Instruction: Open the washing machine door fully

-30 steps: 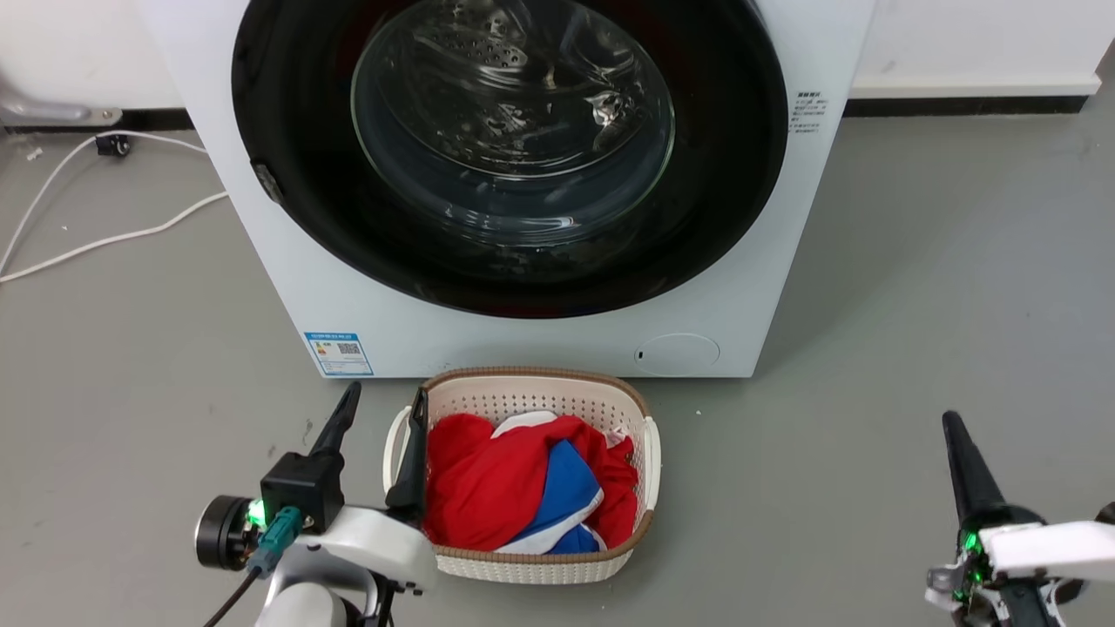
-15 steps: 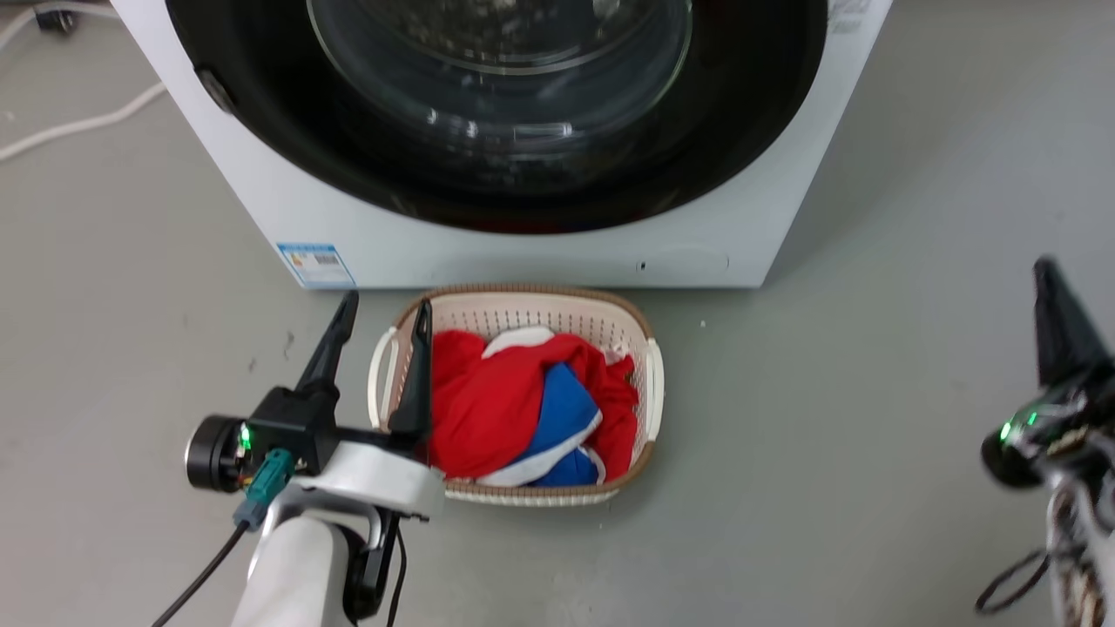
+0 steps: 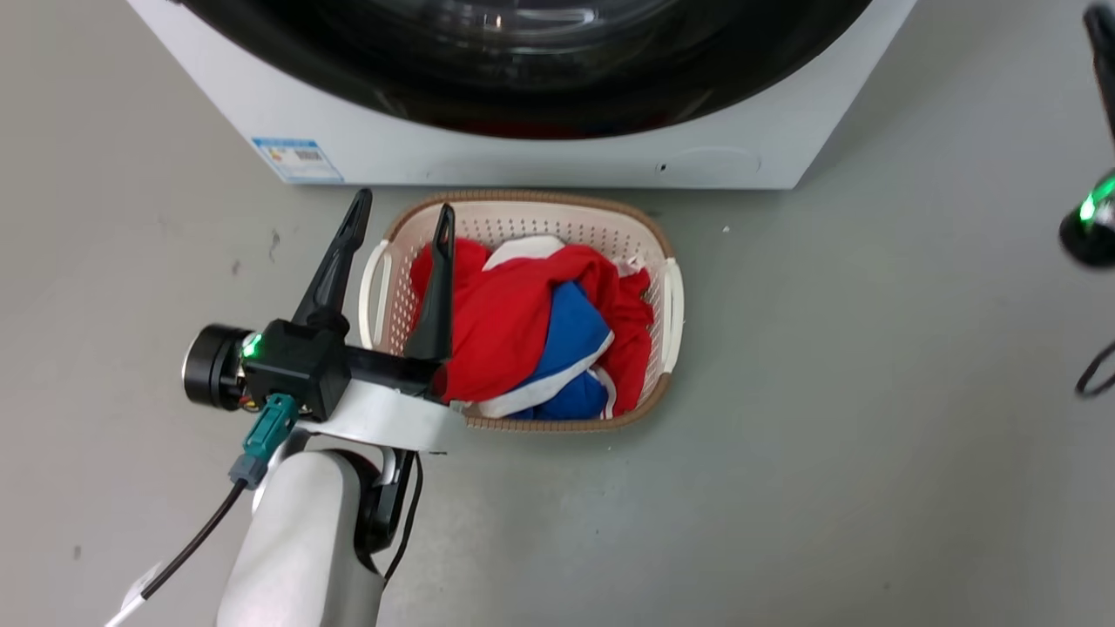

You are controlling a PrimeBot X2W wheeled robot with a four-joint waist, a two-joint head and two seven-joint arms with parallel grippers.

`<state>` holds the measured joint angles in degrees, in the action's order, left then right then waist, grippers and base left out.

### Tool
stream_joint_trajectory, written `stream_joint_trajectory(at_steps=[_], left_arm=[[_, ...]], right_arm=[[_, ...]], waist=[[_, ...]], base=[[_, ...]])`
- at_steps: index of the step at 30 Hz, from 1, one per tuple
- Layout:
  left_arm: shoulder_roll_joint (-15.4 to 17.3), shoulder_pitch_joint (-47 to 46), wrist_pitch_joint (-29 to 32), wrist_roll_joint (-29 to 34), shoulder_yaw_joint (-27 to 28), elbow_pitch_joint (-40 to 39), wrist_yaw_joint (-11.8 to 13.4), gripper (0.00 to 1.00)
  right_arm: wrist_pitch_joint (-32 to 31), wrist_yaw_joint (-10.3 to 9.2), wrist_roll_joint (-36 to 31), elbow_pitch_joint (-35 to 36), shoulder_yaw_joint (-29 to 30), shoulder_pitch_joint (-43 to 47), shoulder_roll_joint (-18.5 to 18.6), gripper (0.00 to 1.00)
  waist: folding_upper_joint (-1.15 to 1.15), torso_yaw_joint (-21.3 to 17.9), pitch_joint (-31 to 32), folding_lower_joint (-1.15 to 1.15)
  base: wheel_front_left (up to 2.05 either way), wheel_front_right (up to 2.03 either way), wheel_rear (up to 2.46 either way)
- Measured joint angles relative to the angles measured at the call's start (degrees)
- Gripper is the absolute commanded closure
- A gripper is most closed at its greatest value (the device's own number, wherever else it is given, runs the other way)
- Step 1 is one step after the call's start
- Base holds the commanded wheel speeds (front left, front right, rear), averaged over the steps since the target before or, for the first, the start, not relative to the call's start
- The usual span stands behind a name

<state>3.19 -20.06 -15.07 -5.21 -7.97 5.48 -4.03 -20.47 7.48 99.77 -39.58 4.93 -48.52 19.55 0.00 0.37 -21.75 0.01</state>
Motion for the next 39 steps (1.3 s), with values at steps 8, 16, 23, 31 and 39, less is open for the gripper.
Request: stream_joint_trajectory(at_steps=[8, 16, 23, 31, 39], left_arm=[[-0.11, -1.55, 0.00, 0.08, -0.74, -2.16, 0.00, 0.00], [-0.15, -2.79, 0.00, 0.38, -1.47, -3.66, 0.25, 0.00], [-0.18, -3.96, 0.00, 0.42, -1.79, -4.42, 0.55, 0.00], [-0.21, -4.39, 0.00, 0.34, -2.10, -4.38, 0.76, 0.00], [-0.23, -4.38, 0.00, 0.33, -2.16, -3.72, 1.00, 0.00]], right_arm=[[-4.48, 0.01, -2.89, -9.91, -7.69, -15.85, 2.19, 1.00], [-6.02, 0.01, -5.71, -17.26, -12.15, -28.22, 1.49, 1.00], [-7.53, 0.01, -7.71, -20.79, -14.78, -34.35, 0.54, 1.00], [-10.10, 0.00, -8.71, -21.78, -16.23, -36.01, 0.25, 1.00], [-14.83, -0.08, -8.83, -20.17, -17.26, -33.54, 0.85, 1.00]], waist=[[0.00, 1.61, -4.38, 0.00], [0.00, 3.01, -7.95, 0.00], [0.00, 3.58, -10.55, 0.00], [0.00, 3.57, -11.14, 0.00], [0.00, 3.16, -9.73, 0.00]], base=[[0.00, 0.00, 0.00], [0.00, 0.00, 0.00], [0.00, 0.00, 0.00], [0.00, 0.00, 0.00], [0.00, 0.00, 0.00]])
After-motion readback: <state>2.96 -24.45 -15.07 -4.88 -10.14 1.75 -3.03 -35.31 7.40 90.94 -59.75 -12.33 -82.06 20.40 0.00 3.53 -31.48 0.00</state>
